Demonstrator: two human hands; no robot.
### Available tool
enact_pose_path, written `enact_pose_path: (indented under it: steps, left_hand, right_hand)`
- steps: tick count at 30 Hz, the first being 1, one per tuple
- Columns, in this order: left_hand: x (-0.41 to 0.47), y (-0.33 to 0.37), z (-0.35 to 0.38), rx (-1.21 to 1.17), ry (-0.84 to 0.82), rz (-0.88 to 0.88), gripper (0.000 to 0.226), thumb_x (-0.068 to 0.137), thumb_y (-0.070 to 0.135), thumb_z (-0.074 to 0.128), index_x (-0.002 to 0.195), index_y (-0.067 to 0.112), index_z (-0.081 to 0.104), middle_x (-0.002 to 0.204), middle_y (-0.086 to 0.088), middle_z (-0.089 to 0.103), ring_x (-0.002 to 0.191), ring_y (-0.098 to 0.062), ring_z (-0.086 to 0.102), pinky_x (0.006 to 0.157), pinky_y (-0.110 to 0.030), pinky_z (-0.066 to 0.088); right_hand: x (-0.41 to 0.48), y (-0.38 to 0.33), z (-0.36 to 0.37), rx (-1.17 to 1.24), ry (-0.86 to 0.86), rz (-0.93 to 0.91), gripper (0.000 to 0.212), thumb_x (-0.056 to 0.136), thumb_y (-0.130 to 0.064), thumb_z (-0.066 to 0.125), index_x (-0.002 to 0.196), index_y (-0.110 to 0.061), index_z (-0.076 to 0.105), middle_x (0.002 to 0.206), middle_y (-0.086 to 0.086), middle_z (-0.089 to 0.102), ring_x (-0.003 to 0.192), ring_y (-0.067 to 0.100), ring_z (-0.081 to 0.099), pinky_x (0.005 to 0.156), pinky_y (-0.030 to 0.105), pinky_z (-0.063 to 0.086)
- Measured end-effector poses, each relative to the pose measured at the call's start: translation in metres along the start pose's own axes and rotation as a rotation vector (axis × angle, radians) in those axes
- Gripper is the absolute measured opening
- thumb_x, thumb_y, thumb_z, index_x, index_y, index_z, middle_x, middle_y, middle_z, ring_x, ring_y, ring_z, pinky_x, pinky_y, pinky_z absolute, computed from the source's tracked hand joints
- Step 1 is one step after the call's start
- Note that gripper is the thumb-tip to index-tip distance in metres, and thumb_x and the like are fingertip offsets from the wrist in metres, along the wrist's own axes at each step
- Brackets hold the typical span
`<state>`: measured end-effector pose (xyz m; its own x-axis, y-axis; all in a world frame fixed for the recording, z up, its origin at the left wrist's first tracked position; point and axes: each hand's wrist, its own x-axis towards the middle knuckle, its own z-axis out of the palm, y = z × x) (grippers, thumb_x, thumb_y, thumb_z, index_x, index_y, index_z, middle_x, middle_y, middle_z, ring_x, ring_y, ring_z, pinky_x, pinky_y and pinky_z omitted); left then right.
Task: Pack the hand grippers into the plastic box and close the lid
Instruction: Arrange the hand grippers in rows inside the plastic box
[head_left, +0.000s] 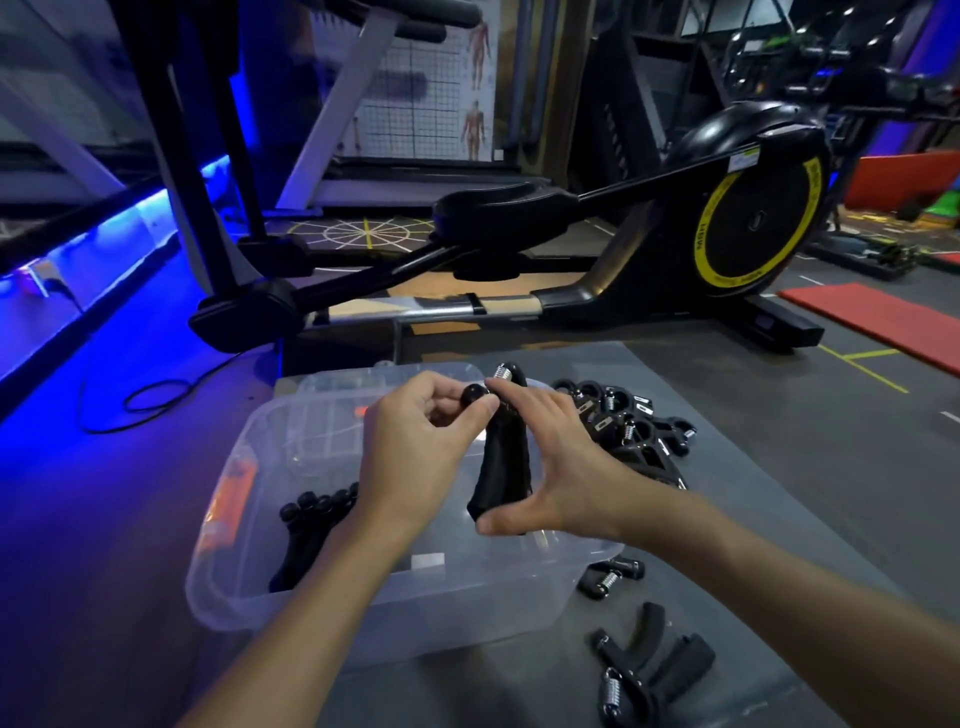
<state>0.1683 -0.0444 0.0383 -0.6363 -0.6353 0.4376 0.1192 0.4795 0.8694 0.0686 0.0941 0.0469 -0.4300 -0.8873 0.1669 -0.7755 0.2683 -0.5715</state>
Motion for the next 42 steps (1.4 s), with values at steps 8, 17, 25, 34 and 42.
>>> enact_pose_path:
  steps: [8, 17, 25, 34, 42]
  left_hand:
    - [0.009, -0.018, -0.026, 0.096, -0.12, 0.005, 0.006, 0.086, 0.027, 0.072, 0.091, 0.024, 0.069, 0.079, 0.009, 0.071, 0.078, -0.002, 0.067, 0.066, -0.014, 0.05]
    - [0.038, -0.073, -0.106, 0.535, -0.08, 0.026, 0.029, 0.082, 0.043, 0.05, 0.087, 0.022, 0.069, 0.095, 0.009, 0.068, 0.097, -0.015, 0.063, 0.093, -0.04, 0.047]
    - [0.025, -0.121, -0.119, 0.647, -0.121, -0.043, 0.043, 0.08, 0.05, 0.04, 0.085, 0.02, 0.07, 0.099, 0.012, 0.069, 0.098, -0.017, 0.064, 0.096, -0.048, 0.046]
    - [0.029, -0.133, -0.116, 0.656, -0.116, 0.016, 0.028, 0.083, 0.042, 0.043, 0.079, 0.026, 0.065, 0.089, 0.016, 0.065, 0.089, -0.009, 0.063, 0.092, -0.048, 0.046]
    - [0.029, -0.135, -0.115, 0.692, -0.069, 0.021, 0.032, 0.083, 0.039, 0.04, 0.078, 0.021, 0.065, 0.089, 0.013, 0.064, 0.086, -0.008, 0.059, 0.098, -0.045, 0.04]
  right_hand:
    - [0.02, -0.002, 0.013, 0.048, -0.048, 0.006, 0.102, 0.062, -0.035, 0.089, 0.144, -0.039, 0.027, 0.136, -0.02, 0.043, 0.123, -0.009, 0.036, 0.091, -0.007, 0.02]
    - [0.065, 0.034, 0.056, 0.299, -0.254, 0.141, 0.094, 0.059, -0.033, 0.09, 0.132, -0.042, 0.031, 0.135, -0.011, 0.046, 0.131, 0.006, 0.042, 0.111, 0.035, 0.04]
    - [0.107, 0.054, 0.101, 0.32, -0.471, 0.225, 0.088, 0.062, -0.028, 0.089, 0.129, -0.038, 0.032, 0.133, -0.01, 0.047, 0.13, 0.008, 0.042, 0.112, 0.037, 0.038]
    - [0.141, 0.064, 0.146, 0.428, -0.655, 0.282, 0.089, 0.067, -0.012, 0.086, 0.136, -0.03, 0.033, 0.134, -0.011, 0.051, 0.13, 0.007, 0.041, 0.11, 0.032, 0.032]
    - [0.148, 0.078, 0.167, 0.587, -0.702, 0.347, 0.091, 0.065, -0.003, 0.085, 0.137, -0.031, 0.036, 0.133, -0.008, 0.058, 0.131, 0.006, 0.046, 0.113, 0.033, 0.033]
